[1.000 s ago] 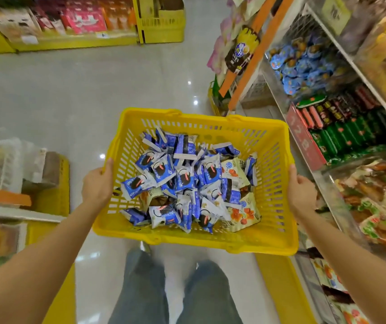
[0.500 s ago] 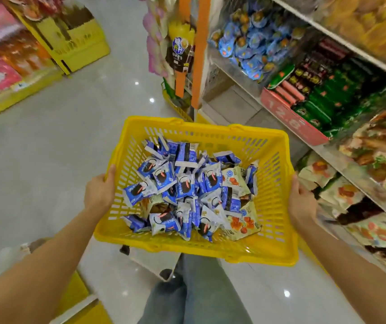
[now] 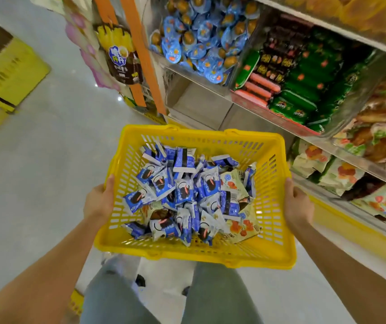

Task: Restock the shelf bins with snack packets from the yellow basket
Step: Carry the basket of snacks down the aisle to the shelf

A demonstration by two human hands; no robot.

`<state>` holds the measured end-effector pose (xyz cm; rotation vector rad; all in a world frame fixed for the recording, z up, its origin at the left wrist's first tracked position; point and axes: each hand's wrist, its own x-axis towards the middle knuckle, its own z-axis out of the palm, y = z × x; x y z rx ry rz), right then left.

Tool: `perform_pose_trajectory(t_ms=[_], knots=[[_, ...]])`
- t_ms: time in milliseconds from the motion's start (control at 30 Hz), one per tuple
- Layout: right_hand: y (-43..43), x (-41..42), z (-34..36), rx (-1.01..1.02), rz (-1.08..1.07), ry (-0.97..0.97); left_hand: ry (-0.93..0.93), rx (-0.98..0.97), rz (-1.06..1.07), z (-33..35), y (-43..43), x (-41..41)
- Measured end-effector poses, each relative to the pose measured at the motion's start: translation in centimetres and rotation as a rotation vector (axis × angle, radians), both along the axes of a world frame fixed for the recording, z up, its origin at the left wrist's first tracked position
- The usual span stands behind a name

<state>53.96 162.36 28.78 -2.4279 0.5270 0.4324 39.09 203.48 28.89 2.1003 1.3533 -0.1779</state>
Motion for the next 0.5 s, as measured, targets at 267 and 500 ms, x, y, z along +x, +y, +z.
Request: perform_pose_trajectory(t_ms=[267, 500], knots=[[3.4, -2.4, -2.3, 0.017, -0.160, 0.021, 0.069, -0.069, -0.215, -4.0, 5.2, 4.0], [7.6, -4.6, -7.0, -0.060, -0.293, 0.014, 0.108, -0.107, -0.379, -9.7, 10.3, 7.4]])
